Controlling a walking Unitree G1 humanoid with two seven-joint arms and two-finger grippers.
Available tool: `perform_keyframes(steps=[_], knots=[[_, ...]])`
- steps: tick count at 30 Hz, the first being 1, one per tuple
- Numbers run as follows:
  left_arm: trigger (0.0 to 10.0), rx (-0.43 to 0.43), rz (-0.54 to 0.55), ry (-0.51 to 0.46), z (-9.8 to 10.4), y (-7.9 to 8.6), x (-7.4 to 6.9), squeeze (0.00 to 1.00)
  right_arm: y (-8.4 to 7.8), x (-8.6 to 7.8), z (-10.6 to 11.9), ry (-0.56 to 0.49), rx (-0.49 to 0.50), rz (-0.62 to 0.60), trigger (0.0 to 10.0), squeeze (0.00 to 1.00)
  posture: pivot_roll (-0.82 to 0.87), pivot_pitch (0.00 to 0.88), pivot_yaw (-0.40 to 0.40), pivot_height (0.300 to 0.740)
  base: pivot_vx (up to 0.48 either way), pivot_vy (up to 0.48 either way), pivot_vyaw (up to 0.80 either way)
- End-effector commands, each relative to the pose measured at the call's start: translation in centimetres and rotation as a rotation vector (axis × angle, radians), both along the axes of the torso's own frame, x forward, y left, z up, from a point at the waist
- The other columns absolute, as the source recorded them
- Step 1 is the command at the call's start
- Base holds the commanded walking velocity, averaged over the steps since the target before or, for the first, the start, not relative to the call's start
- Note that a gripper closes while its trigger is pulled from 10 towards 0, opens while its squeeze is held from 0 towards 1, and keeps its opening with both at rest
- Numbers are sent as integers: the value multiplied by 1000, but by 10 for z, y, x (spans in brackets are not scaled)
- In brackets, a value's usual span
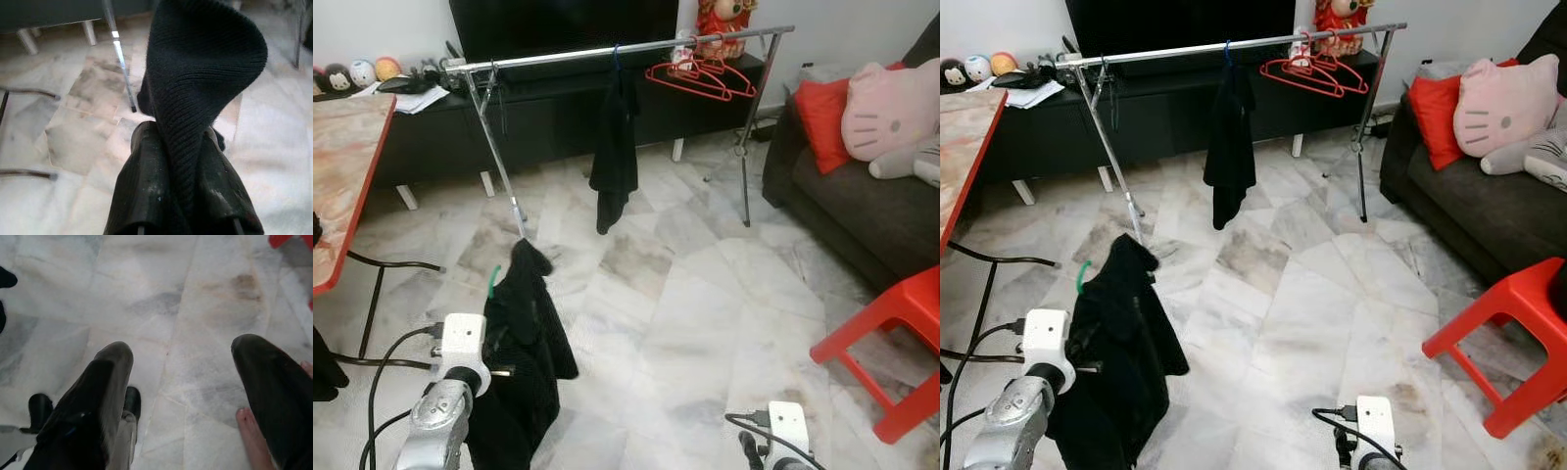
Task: Hang hanger
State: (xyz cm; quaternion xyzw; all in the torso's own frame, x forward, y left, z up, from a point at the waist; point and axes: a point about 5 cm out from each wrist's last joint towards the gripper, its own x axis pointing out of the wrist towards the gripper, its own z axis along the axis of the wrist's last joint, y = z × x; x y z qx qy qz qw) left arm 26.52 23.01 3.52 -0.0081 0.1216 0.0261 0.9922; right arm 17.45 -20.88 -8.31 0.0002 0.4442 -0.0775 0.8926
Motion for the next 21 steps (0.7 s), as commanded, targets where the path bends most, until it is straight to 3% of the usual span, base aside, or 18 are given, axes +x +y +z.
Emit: perform_keyframes(steps=[1, 6, 17, 21], knots=[[10000, -41, 58, -25, 5, 5, 1, 0, 2, -9, -5, 26, 16, -43, 10000, 0, -105, 0, -29, 740, 0, 0, 0], [10000, -23, 24, -54, 12, -1, 5, 0, 8, -16, -9, 43, 33, -39, 10000, 0, -101, 0, -26, 740, 0, 0, 0], [10000, -22, -39, -48, 15, -13, 9, 0, 6, -14, -8, 38, 16, -45, 10000, 0, -114, 0, -11, 740, 0, 0, 0], [10000, -32, -55, -38, 13, -18, 8, 0, 6, -17, -9, 39, 27, -59, 10000, 0, -111, 0, -11, 740, 298, 0, 0]])
